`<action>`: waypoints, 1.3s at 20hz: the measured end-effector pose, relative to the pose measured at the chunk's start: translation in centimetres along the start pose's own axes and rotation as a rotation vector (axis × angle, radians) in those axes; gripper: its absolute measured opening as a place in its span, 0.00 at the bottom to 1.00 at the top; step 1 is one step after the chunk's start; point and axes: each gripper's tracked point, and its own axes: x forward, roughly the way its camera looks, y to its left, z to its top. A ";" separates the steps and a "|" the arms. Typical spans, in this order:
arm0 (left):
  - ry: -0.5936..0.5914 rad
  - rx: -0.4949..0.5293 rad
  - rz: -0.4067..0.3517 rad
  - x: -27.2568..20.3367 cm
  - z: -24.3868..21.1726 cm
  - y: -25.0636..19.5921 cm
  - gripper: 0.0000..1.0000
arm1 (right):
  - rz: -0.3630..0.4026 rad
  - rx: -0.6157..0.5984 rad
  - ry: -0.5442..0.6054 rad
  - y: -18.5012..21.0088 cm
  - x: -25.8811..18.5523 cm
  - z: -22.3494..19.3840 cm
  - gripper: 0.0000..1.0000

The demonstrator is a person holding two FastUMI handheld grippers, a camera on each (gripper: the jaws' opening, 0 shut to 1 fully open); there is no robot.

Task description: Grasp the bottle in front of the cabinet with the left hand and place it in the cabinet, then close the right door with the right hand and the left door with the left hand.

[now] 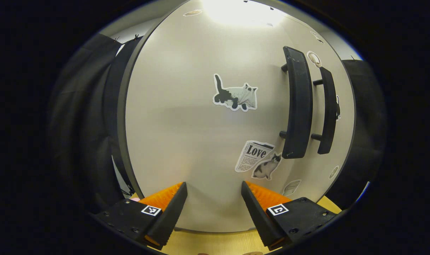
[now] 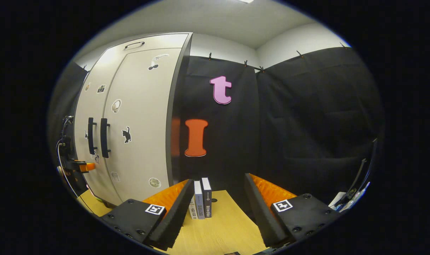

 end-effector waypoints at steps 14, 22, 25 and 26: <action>-0.066 -0.013 0.042 -11.5 7.0 -0.5 0.94 | 0.124 -0.008 -0.020 -0.4 1.7 1.9 0.95; -0.168 0.011 0.033 -19.1 12.5 -2.1 0.94 | 0.155 -0.013 -0.042 -1.2 0.6 3.0 0.87; -0.189 0.025 0.040 -20.3 13.2 -2.8 0.94 | 0.161 -0.013 -0.045 -1.5 0.4 3.1 0.87; -0.193 0.022 0.035 -20.5 13.3 -3.2 0.94 | 0.163 -0.014 -0.045 -1.6 0.4 3.1 0.87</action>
